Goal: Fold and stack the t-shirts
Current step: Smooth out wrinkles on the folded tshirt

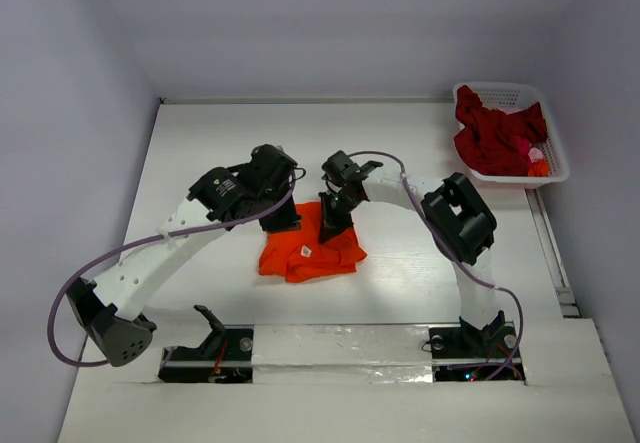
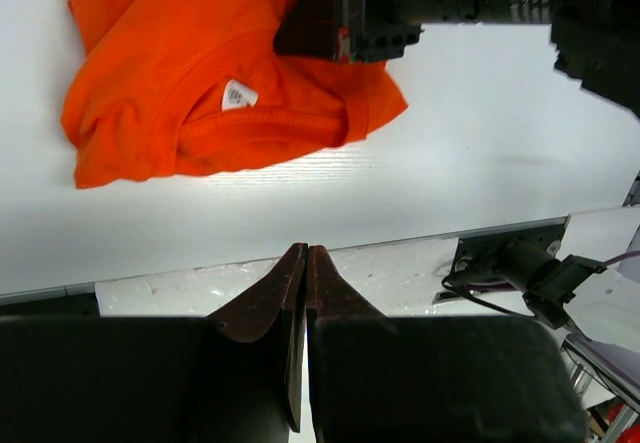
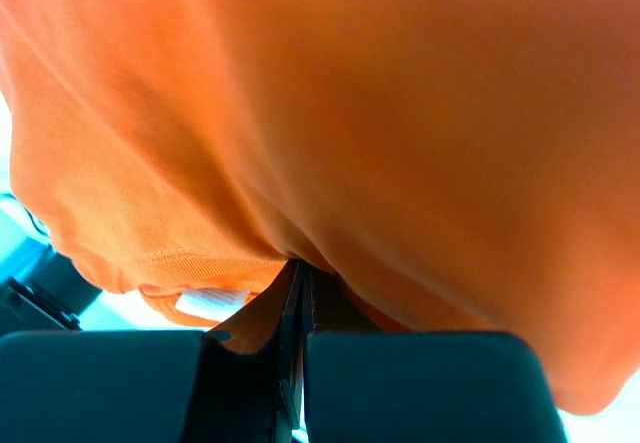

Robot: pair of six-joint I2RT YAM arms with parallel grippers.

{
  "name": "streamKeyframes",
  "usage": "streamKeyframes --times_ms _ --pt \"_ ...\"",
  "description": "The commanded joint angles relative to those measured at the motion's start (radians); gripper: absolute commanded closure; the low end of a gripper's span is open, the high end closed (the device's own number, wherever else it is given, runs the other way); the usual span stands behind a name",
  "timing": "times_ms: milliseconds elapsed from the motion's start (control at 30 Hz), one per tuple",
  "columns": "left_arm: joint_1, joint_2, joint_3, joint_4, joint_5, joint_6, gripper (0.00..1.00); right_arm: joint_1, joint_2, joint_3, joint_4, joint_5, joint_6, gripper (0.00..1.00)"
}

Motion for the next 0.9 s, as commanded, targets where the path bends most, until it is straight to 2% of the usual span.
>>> streamKeyframes --times_ms 0,433,667,867 --pt "0.010 -0.043 0.008 -0.026 -0.014 0.016 1.00 -0.044 0.022 0.063 -0.025 0.042 -0.029 1.00" --pt "0.019 -0.053 -0.069 0.000 -0.024 0.016 1.00 -0.153 0.098 0.221 -0.098 0.071 -0.087 1.00" --pt "0.057 0.009 -0.222 0.133 -0.105 -0.037 1.00 -0.153 0.095 0.223 -0.100 0.067 -0.095 1.00" --pt "0.151 0.074 -0.242 0.305 -0.191 -0.093 1.00 -0.153 0.074 0.192 -0.085 0.053 -0.093 1.00"
